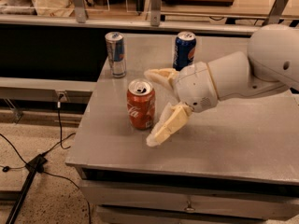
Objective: Knock coke can over
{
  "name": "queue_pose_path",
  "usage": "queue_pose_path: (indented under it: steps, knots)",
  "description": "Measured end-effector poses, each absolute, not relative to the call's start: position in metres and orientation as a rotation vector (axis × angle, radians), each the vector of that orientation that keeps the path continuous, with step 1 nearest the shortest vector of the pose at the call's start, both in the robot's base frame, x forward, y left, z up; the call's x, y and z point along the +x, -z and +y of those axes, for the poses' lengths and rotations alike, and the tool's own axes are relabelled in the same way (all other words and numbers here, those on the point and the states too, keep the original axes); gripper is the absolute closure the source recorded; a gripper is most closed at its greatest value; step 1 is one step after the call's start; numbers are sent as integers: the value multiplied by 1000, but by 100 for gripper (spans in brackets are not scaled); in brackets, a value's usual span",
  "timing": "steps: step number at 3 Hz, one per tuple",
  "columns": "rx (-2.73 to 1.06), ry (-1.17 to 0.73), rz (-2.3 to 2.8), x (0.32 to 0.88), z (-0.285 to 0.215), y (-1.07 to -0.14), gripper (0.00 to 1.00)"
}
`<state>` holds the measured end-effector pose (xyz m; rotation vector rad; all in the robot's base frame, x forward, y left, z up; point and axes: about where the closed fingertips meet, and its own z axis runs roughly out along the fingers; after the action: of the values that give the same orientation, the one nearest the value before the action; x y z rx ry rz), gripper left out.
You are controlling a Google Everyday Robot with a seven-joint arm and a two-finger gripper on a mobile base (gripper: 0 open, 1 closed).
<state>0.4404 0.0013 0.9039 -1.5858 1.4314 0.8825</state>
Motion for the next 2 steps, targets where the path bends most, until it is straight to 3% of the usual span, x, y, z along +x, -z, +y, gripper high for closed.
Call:
queue_pose_path:
  steps: [2]
  knots:
    - [-1533, -947, 1381, 452, 11, -896, 0]
